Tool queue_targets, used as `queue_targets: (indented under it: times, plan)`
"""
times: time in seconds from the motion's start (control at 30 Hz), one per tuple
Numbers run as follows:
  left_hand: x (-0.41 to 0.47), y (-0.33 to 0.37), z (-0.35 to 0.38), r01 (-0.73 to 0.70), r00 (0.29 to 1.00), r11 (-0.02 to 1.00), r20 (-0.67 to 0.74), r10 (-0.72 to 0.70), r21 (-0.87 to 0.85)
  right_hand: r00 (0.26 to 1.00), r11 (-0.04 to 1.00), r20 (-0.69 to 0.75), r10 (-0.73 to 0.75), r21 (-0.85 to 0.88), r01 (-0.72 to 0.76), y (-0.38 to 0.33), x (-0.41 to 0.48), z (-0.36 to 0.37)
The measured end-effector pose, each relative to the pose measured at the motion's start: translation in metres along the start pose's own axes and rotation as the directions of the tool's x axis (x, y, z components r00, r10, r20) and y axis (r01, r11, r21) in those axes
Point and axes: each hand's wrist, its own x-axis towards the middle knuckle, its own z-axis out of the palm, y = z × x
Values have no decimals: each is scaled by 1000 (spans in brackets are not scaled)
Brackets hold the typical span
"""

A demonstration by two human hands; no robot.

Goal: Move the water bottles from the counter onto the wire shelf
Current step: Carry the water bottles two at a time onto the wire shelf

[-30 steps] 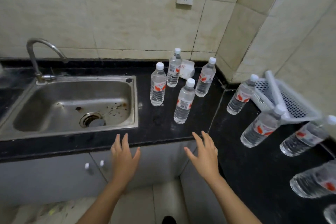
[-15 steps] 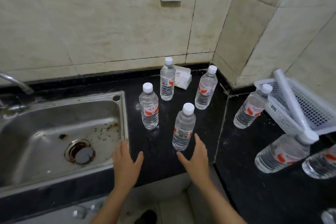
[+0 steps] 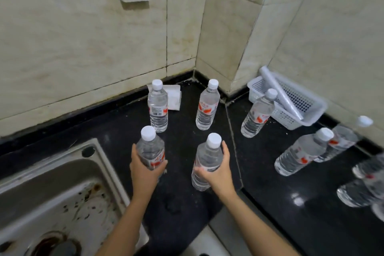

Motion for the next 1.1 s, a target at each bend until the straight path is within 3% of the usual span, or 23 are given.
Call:
queue_targets:
  times: [0.13, 0.4, 0.57, 0.8, 1.1]
  plan:
    - [7, 2, 5, 37, 999, 999, -11, -38, -29, 998, 1000, 60, 4, 11, -4, -2, 13, -8]
    - [4, 7, -5, 11, 999, 998, 46, -9, -59, 1000, 999, 3, 11, -53, -11, 6, 19, -7]
    - [-11, 8, -10, 15, 980, 998, 198, -3, -55, 1000, 994, -30, 6, -109, -9, 11, -4, -25]
    - [-52, 21, 19, -89, 844, 996, 532, 73, 5, 958, 987, -252, 135, -51, -152, 18, -82, -82]
    - [-126, 25, 78, -157, 641, 987, 763, 84, 23, 813, 964, -534, 233, 17, -265, 65, -182, -143]
